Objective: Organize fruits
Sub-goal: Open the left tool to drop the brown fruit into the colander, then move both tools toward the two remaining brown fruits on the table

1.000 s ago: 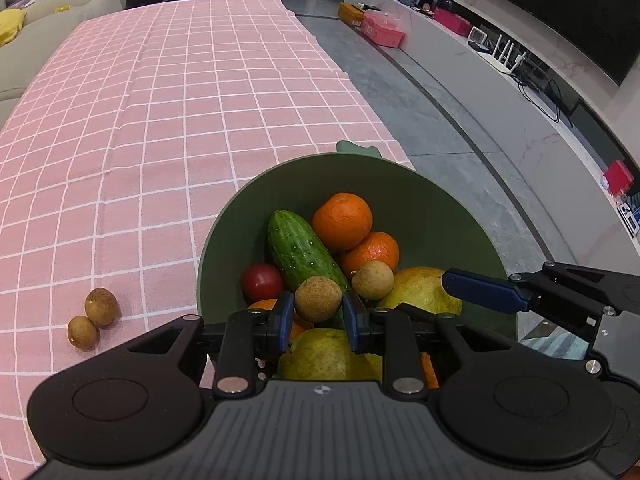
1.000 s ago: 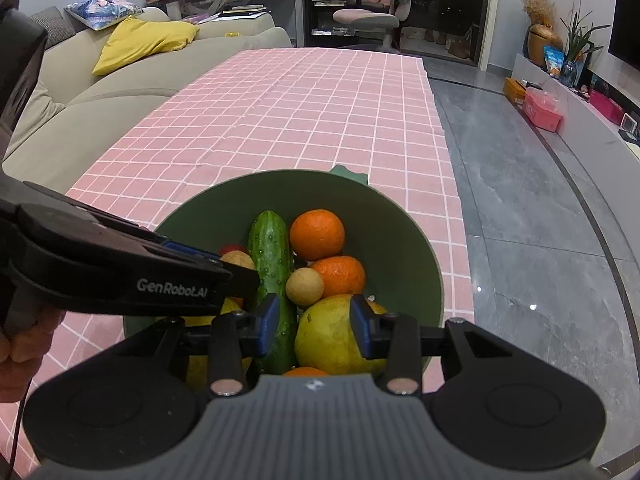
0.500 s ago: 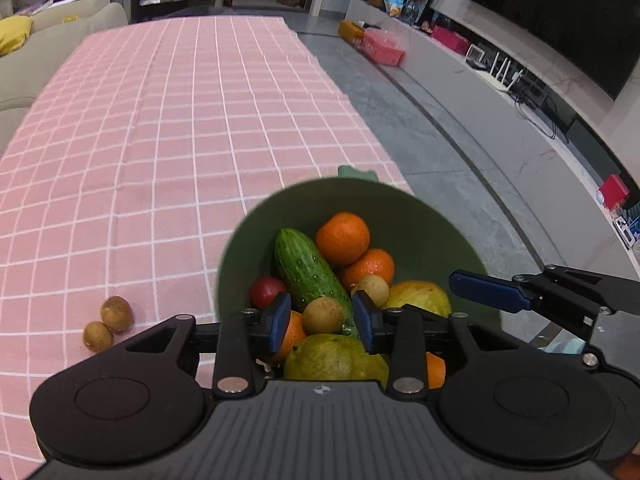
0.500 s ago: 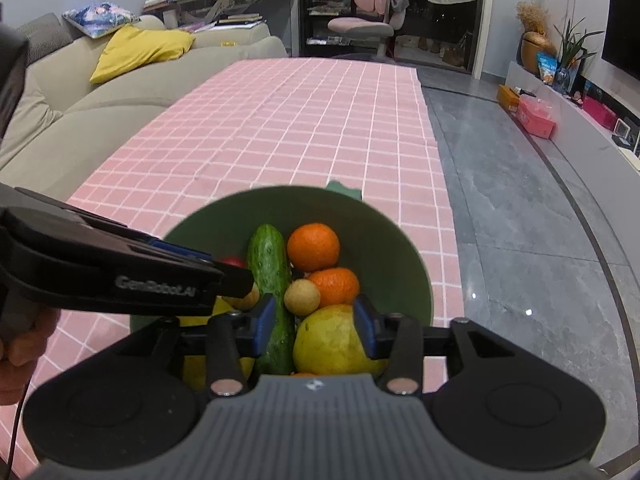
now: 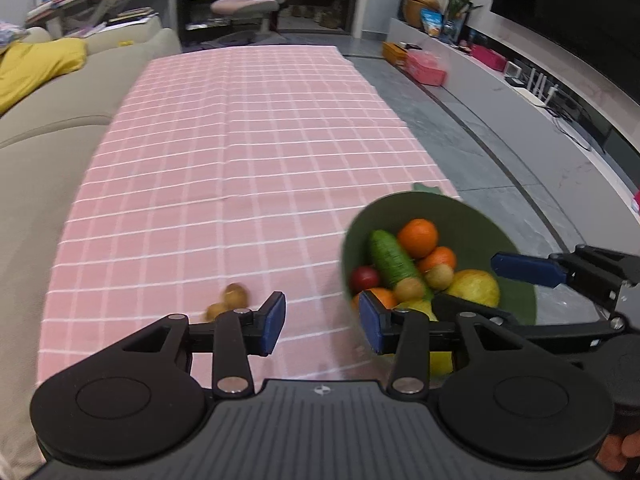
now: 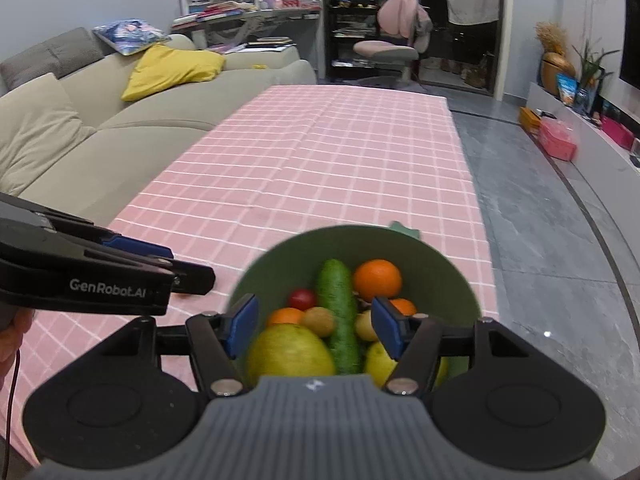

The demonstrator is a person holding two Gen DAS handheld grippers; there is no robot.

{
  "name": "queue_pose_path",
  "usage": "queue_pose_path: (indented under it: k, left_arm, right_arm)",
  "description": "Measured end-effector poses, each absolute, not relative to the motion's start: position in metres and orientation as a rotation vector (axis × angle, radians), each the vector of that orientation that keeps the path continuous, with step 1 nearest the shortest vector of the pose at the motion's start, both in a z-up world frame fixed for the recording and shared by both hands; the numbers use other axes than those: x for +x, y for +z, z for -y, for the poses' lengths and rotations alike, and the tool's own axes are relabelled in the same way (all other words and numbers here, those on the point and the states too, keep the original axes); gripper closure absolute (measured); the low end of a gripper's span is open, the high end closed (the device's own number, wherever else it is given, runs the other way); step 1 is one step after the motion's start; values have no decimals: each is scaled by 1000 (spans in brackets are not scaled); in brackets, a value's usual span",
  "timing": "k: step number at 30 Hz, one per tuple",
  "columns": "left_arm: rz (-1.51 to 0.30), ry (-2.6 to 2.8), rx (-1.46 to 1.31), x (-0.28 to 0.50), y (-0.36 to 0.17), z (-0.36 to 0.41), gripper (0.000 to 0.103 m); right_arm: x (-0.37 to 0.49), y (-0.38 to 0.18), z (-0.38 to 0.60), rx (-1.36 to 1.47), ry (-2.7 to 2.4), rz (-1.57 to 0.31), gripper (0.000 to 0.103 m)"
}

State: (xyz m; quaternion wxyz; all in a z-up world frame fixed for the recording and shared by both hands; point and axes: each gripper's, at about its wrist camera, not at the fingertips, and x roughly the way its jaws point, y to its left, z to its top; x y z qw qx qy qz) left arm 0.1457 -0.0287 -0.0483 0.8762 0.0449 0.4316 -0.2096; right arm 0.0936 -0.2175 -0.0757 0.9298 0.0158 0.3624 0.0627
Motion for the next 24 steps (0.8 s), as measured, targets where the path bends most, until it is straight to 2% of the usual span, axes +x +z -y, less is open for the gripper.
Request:
queue_pose_path:
  k: [13, 17, 24]
  left_arm:
    - [-903, -340, 21, 123, -57, -55, 52]
    - [-899, -344, 4, 124, -62, -59, 52]
    - [-913, -347, 76, 135, -73, -47, 52]
  right_arm:
    - [81, -68, 148, -64, 303, -752, 43]
    - [79, -70, 130, -102, 344, -759, 50]
    - [89, -81, 117, -161, 371, -785, 51]
